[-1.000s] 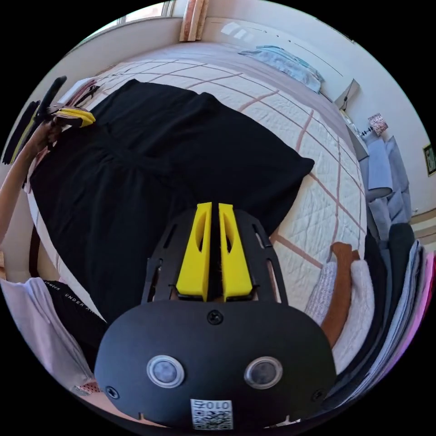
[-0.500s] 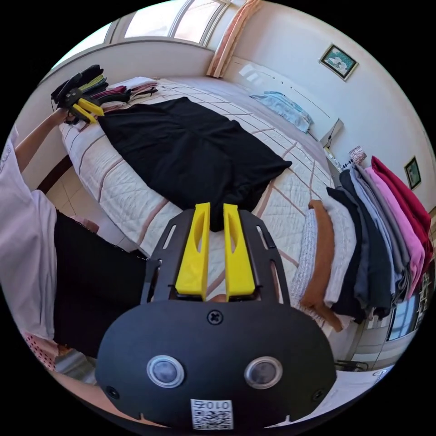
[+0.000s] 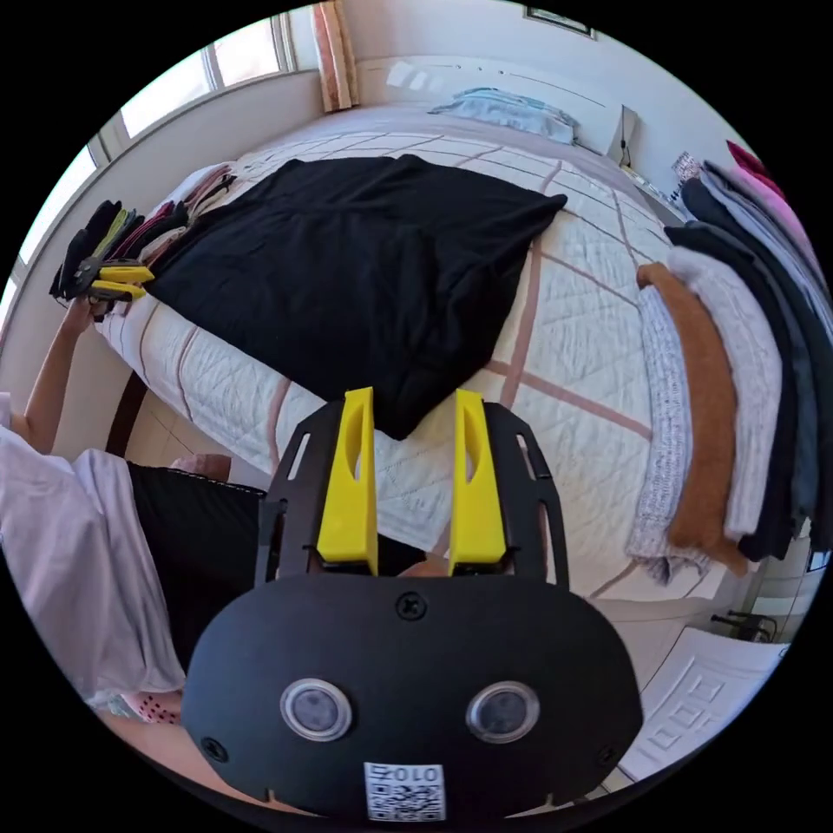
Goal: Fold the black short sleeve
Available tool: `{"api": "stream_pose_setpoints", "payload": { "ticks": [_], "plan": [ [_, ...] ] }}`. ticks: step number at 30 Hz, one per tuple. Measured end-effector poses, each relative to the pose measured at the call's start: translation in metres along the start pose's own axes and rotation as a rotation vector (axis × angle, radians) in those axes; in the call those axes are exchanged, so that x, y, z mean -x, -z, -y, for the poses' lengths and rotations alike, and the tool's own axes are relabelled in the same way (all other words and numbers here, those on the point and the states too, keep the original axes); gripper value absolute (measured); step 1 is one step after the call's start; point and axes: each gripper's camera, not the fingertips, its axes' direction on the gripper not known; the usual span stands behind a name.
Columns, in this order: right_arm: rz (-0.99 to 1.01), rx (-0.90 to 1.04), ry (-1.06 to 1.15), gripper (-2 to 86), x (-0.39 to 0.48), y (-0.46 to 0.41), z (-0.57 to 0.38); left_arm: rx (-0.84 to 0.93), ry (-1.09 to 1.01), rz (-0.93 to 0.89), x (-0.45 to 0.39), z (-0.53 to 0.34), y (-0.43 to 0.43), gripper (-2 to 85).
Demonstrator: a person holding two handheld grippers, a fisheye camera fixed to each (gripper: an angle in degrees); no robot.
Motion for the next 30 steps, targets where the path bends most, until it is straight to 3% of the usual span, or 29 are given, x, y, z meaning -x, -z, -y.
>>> {"api": "stream_pose_setpoints", "payload": {
  "ticks": [3, 6, 9, 13, 19, 27, 30],
  "plan": [
    [-0.041, -0.096, 0.017, 12.6, 0.000, 0.031, -0.005, -0.078, 0.022, 0.058, 0.010, -0.004, 0.027, 10.7],
    [-0.073, -0.115, 0.021, 12.8, -0.012, 0.045, 0.020, -0.131, 0.177, -0.035, 0.064, 0.016, 0.030, 11.9],
    [-0.073, -0.162, 0.022, 12.8, -0.038, 0.048, 0.072, -0.168, 0.336, -0.015, 0.132, 0.048, 0.009, 13.2],
    [-0.070, -0.141, -0.002, 12.8, -0.094, 0.011, 0.162, -0.211, 0.588, -0.073, 0.249, 0.085, -0.047, 14.3],
    [-0.016, -0.093, -0.212, 13.2, -0.205, -0.054, 0.252, -0.124, 0.824, -0.032, 0.356, 0.099, -0.120, 15.1],
    [0.109, -0.024, -0.357, 12.9, -0.273, -0.119, 0.292, -0.056, 0.811, -0.140, 0.377, 0.100, -0.176, 13.4],
    [0.061, 0.026, -0.344, 9.2, -0.263, -0.134, 0.296, -0.029, 0.796, -0.043, 0.372, 0.101, -0.178, 10.3]
  ]
}}
